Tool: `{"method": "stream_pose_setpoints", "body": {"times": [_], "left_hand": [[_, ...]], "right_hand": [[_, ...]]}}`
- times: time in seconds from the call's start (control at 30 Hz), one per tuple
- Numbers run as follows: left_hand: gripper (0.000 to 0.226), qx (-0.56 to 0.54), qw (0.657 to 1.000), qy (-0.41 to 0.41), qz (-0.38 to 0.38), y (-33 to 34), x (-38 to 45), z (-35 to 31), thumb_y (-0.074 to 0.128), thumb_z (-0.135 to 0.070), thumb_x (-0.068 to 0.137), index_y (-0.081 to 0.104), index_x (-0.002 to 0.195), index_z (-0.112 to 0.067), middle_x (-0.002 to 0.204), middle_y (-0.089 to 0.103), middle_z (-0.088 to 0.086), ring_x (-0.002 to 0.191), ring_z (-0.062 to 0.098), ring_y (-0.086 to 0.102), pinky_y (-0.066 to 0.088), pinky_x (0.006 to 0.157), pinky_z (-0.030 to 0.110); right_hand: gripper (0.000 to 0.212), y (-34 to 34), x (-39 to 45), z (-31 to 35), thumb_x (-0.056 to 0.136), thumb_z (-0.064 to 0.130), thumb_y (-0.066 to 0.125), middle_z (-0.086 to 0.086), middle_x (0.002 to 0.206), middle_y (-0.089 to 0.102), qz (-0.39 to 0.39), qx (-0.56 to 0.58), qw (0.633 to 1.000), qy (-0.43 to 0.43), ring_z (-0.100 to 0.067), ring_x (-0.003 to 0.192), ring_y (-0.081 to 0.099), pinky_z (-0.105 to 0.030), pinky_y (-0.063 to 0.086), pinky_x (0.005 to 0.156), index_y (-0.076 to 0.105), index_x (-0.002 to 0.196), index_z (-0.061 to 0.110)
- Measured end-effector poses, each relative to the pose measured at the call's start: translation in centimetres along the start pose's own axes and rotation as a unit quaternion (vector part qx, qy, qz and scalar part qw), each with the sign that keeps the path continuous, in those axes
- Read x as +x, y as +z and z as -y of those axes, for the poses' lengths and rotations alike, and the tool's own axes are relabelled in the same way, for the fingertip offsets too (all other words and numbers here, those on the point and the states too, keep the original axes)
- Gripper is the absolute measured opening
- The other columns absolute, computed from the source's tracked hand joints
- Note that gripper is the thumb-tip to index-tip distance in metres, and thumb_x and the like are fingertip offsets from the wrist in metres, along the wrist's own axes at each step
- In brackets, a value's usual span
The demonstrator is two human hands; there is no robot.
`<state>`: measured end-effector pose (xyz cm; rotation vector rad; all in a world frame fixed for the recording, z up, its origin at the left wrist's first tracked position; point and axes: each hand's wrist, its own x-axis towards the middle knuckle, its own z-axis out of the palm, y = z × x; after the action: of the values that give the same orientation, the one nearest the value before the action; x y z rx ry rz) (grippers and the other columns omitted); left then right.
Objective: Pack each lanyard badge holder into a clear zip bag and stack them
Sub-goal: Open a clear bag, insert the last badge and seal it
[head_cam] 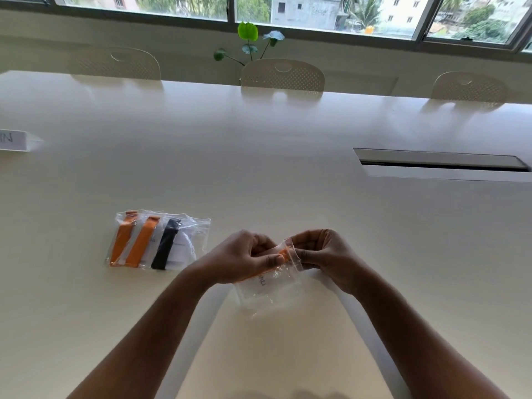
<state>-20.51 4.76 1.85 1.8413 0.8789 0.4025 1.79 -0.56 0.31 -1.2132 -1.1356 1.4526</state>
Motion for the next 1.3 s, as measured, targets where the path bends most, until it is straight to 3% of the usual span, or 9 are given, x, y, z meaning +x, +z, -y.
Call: {"method": "stream_pose_setpoints", "body": {"times": [0.23,0.47,0.57,0.63,0.73,0.9,1.0,1.13,1.3], "left_hand": [[0.036,-0.171,0.983,-0.057,0.020,1.2,-0.1,1.1,0.077,-0.034,0.086,0.069,0.109,-0.008,0.098,0.076,0.018,0.082,0.019,0.068,0.056,0.071,0.031],[0.046,-0.263,0.963,-0.064,0.001,1.7,-0.4,1.6,0.078,-0.027,0.081,0.063,0.113,0.002,0.096,0.074,0.016,0.086,0.027,0.071,0.059,0.078,0.043],[0.050,-0.277,0.959,-0.062,-0.010,1.8,-0.4,1.5,0.079,-0.031,0.077,0.064,0.113,0.001,0.096,0.073,0.016,0.086,0.026,0.070,0.059,0.076,0.038],[0.050,-0.277,0.959,-0.061,-0.010,1.9,-0.5,1.6,0.078,-0.033,0.078,0.066,0.114,0.000,0.097,0.073,0.014,0.086,0.024,0.070,0.060,0.074,0.034],[0.047,-0.284,0.956,-0.065,-0.016,2.1,-0.5,1.7,0.075,-0.036,0.081,0.066,0.112,-0.002,0.092,0.073,0.009,0.081,0.019,0.070,0.059,0.068,0.030],[0.040,-0.304,0.948,-0.087,-0.041,2.4,-0.3,1.7,0.078,-0.033,0.079,0.065,0.105,-0.006,0.085,0.074,0.008,0.074,0.018,0.072,0.057,0.062,0.028],[0.035,-0.330,0.938,-0.091,-0.053,2.3,-0.3,1.8,0.078,-0.029,0.080,0.064,0.103,-0.007,0.082,0.071,0.007,0.070,0.017,0.070,0.057,0.059,0.028],[0.022,-0.360,0.923,-0.107,-0.082,2.4,-0.1,2.1,0.068,-0.023,0.094,0.059,0.105,-0.006,0.080,0.064,0.009,0.064,0.017,0.065,0.060,0.058,0.037],[0.020,-0.389,0.910,-0.098,-0.105,2.6,0.0,2.6,0.063,-0.024,0.098,0.057,0.106,-0.006,0.073,0.066,0.002,0.062,0.011,0.065,0.058,0.057,0.030]], "right_hand": [[0.025,-0.4,-0.2,0.2,0.070,0.020,0.087,-0.012,0.077,0.075,-0.019,-0.053,0.998,-0.013,-0.016,0.064,0.070,-0.024,0.056,0.059,0.076,0.086,0.004],[0.017,-0.8,-0.2,0.1,0.087,0.005,0.073,-0.016,0.097,0.079,0.022,-0.061,0.998,-0.009,-0.022,0.086,0.073,-0.030,0.061,0.081,0.078,0.104,0.003],[0.014,-0.5,0.0,0.0,0.089,-0.003,0.072,-0.016,0.092,0.079,0.008,-0.058,0.998,-0.004,-0.018,0.079,0.073,-0.026,0.060,0.072,0.077,0.099,0.006],[0.020,-0.4,0.0,0.2,0.080,0.004,0.080,-0.015,0.086,0.078,-0.014,-0.034,0.999,0.004,-0.016,0.071,0.073,-0.023,0.057,0.063,0.070,0.096,0.007],[0.043,-0.4,0.0,0.5,0.070,0.011,0.086,-0.018,0.087,0.077,-0.023,-0.021,0.999,0.018,-0.020,0.070,0.073,-0.024,0.057,0.060,0.057,0.101,0.009],[0.060,0.2,0.0,0.3,0.063,0.017,0.092,-0.013,0.082,0.077,-0.035,-0.025,0.999,0.012,-0.018,0.066,0.071,-0.022,0.054,0.056,0.049,0.104,0.010],[0.061,0.1,0.2,0.1,0.062,0.021,0.094,-0.006,0.080,0.074,-0.063,-0.038,0.997,-0.001,-0.016,0.069,0.069,-0.025,0.056,0.060,0.055,0.107,0.011],[0.041,-0.6,-0.1,-0.2,0.070,0.040,0.087,-0.010,0.088,0.078,-0.132,0.026,0.991,-0.003,-0.016,0.075,0.068,-0.024,0.058,0.063,0.074,0.097,0.012],[0.046,-0.5,-1.6,-0.8,0.080,0.048,0.080,-0.017,0.094,0.079,-0.104,-0.016,0.994,-0.006,-0.018,0.078,0.072,-0.026,0.061,0.069,0.080,0.097,0.005]]}}
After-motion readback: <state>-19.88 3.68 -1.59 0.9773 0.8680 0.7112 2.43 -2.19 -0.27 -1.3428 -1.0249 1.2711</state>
